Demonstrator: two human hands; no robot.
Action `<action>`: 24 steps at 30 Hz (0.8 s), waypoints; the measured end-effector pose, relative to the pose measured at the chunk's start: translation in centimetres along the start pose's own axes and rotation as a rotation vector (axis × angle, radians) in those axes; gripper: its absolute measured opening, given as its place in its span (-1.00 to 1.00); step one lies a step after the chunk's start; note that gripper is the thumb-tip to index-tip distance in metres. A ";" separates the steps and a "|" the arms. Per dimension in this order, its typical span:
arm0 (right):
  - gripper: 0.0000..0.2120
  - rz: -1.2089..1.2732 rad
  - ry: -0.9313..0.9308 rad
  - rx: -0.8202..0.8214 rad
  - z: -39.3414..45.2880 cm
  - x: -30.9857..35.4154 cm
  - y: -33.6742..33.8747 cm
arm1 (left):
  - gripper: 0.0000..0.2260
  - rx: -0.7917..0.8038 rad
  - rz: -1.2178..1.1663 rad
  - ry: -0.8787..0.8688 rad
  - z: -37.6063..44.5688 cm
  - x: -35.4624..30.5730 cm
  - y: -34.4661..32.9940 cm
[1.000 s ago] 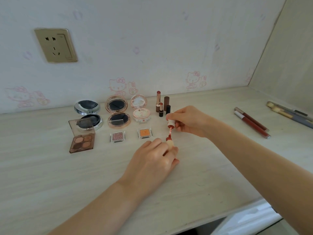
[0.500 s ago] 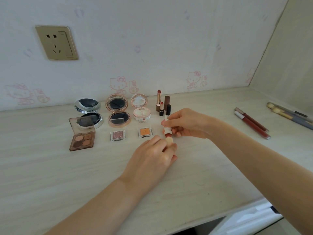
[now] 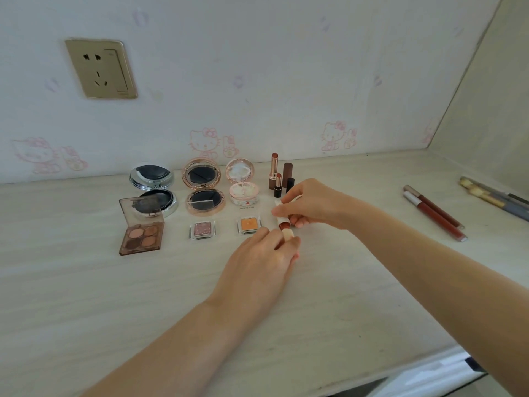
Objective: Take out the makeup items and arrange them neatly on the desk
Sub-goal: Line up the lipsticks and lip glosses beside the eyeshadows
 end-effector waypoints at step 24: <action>-0.83 -0.128 0.019 -0.113 -2.3 0.5 2.4 | -0.71 0.003 -0.026 0.082 -0.4 0.9 -0.1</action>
Point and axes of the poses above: each hand's wrist, its own z-axis towards the middle knuckle, its own y-axis out of the back of the hand, x = y × z, the point moved 8 cm from there along z, towards the middle knuckle, and after that the axes turned 13 degrees about z, right-handed, at the moved point
